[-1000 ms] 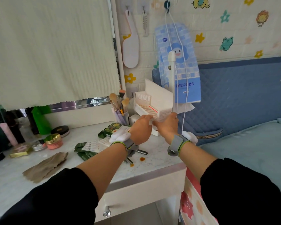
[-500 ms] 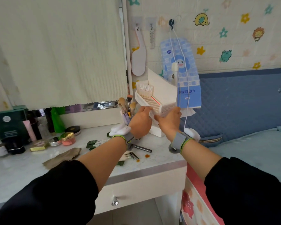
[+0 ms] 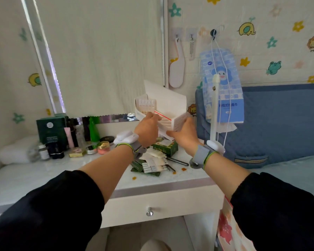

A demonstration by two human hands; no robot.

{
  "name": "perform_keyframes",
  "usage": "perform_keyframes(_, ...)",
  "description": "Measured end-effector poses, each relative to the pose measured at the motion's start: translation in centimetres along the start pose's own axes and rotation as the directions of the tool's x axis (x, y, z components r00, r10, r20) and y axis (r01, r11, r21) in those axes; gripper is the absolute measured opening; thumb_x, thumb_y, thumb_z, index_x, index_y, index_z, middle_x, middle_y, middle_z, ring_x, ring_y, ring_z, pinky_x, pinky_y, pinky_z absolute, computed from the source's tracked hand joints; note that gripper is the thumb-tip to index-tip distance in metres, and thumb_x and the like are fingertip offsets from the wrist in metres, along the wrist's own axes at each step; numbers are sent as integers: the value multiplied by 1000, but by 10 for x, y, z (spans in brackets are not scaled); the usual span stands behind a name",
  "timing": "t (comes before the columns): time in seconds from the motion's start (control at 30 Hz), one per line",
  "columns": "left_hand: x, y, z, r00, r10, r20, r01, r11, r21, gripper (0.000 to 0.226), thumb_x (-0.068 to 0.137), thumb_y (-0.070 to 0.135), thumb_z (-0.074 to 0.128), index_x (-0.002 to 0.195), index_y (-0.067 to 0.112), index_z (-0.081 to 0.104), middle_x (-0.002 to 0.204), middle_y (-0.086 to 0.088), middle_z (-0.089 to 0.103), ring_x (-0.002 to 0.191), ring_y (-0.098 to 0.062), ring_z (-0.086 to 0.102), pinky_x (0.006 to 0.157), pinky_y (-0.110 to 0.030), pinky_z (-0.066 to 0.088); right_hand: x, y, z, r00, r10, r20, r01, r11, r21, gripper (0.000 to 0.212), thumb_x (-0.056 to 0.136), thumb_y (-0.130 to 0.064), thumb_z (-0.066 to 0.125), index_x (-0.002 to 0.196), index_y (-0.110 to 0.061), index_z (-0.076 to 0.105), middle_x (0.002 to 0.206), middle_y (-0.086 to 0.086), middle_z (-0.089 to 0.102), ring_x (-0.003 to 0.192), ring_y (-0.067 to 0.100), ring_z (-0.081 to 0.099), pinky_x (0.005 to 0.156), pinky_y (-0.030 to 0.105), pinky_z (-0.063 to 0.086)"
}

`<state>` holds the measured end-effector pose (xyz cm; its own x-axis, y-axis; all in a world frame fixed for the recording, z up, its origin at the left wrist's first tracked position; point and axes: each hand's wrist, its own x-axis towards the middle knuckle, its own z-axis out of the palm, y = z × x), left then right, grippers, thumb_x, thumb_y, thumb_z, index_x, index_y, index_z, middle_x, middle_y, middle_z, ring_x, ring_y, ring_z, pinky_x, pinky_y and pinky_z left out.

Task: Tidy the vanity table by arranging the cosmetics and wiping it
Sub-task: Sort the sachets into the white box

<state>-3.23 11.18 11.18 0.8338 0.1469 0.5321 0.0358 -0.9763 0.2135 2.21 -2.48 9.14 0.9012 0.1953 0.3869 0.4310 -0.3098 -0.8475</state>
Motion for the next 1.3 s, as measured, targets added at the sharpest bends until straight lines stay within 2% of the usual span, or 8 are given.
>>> perform_keyframes(0.1, -10, -25, -11, 998, -62, 26, 61, 998, 33, 38, 90, -4, 47, 125, 10, 53, 131, -11, 44, 110, -31, 57, 92, -41, 48, -8, -6, 13, 997, -3, 81, 3, 1000, 3, 75, 75, -18, 80, 131, -5, 32, 135, 11, 41, 124, 27, 43, 94, 29, 41)
perform_keyframes(0.2, -22, -48, -22, 995, -96, 32, 94, 994, 56, 27, 93, 8, 50, 120, 11, 55, 126, -11, 46, 105, -31, 58, 89, -41, 49, -12, -13, 30, 989, -16, 147, 14, 1000, 14, 83, 74, -19, 81, 137, -5, 29, 138, 11, 41, 127, 27, 42, 103, 35, 41)
perform_keyframes(0.3, -34, -67, -33, 993, -107, 59, 102, 992, 81, 25, 93, 17, 54, 117, 10, 56, 123, -11, 47, 102, -31, 57, 89, -40, 48, -19, -21, 48, 980, -26, 198, 23, 1000, 18, 83, 73, -21, 82, 136, -5, 30, 138, 11, 41, 128, 28, 42, 103, 37, 41)
perform_keyframes(0.47, -57, -98, -50, 984, -157, 85, 145, 980, 136, 20, 91, 17, 57, 109, 9, 58, 115, -12, 48, 98, -32, 56, 82, -37, 44, -33, -29, 80, 956, -31, 292, 20, 999, 43, 78, 76, -18, 79, 135, -6, 30, 133, 9, 44, 124, 26, 46, 83, 26, 41)
perform_keyframes(0.73, -92, -140, -67, 962, -249, 109, 229, 959, 168, 12, 91, 21, 59, 101, 14, 60, 109, -9, 51, 95, -29, 56, 80, -36, 47, -46, -37, 134, 897, -14, 442, -47, 991, 127, 70, 77, -13, 78, 131, -9, 33, 130, 9, 50, 117, 27, 52, 97, 40, 48)
perform_keyframes(1.07, -93, -167, -60, 946, -323, 25, 299, 900, 317, 9, 95, 19, 51, 102, 23, 55, 102, -4, 51, 84, -26, 56, 64, -35, 43, -31, -43, 170, 902, 0, 431, -38, 996, 80, 71, 85, -21, 71, 142, -10, 31, 140, 12, 43, 126, 28, 46, 103, 41, 43)
perform_keyframes(1.23, -93, -180, -54, 923, -384, 26, 354, 873, 337, 11, 96, 19, 50, 106, 21, 53, 103, -5, 52, 85, -29, 58, 62, -35, 40, -31, -38, 187, 921, 1, 390, 1, 1000, -3, 45, 86, -20, 67, 122, -4, 45, 122, 13, 50, 106, 26, 51, 81, 30, 41)
perform_keyframes(1.3, -93, -186, -52, 913, -407, 33, 373, 865, 336, 13, 96, 18, 49, 108, 22, 53, 104, -6, 52, 86, -29, 58, 62, -35, 41, -34, -36, 194, 912, -2, 410, 20, 999, -40, 34, 88, -19, 64, 115, -3, 51, 115, 12, 53, 99, 26, 51, 78, 31, 40)
